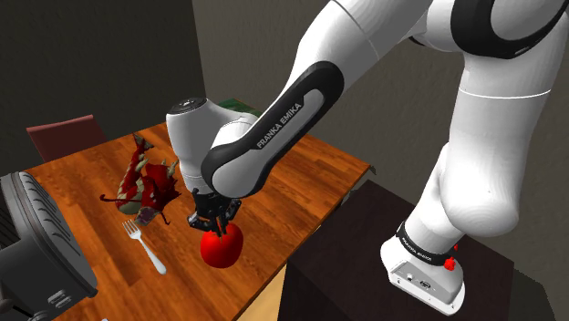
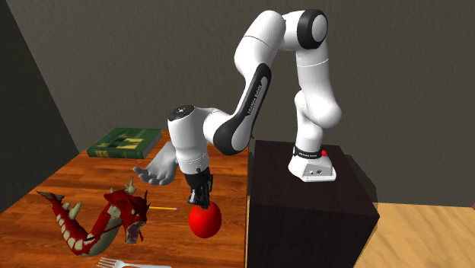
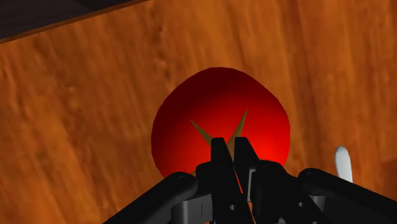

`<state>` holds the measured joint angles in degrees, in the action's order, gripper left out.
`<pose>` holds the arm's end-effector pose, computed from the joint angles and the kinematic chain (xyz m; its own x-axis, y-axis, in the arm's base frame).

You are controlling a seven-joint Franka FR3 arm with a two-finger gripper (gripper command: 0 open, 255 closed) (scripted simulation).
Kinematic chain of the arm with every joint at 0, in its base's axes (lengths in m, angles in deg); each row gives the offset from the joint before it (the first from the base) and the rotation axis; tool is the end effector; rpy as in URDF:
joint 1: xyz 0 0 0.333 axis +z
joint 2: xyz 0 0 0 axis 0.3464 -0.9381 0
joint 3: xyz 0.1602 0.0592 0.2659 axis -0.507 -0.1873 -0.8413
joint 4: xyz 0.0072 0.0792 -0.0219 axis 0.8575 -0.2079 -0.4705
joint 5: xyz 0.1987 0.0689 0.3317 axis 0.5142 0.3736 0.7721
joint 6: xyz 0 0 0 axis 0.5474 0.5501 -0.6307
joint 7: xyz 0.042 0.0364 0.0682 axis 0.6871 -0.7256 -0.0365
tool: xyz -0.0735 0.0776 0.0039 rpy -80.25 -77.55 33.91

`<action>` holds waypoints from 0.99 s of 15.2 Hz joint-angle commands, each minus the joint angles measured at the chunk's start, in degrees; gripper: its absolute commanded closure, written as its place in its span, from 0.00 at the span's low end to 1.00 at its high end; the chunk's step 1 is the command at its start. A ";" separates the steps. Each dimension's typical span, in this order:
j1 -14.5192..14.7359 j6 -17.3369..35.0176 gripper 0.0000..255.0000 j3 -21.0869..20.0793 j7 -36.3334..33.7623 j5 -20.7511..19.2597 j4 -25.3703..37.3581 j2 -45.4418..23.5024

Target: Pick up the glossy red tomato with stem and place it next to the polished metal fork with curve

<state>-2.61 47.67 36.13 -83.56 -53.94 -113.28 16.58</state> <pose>0.4103 0.3680 0.2657 0.9739 -0.2059 -0.0958 -0.2037 -0.9785 0.0323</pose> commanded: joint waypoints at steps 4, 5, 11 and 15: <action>0.01 0.05 0.00 0.01 -0.02 -0.02 0.00 -0.02; 0.01 0.05 0.00 0.01 -0.02 -0.02 0.00 -0.03; -0.57 -3.46 0.00 -0.58 1.01 1.46 1.16 2.54; -0.98 -6.65 0.00 -0.92 1.82 2.63 2.45 4.63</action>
<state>-3.53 41.46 35.20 -81.86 -51.40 -111.13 21.11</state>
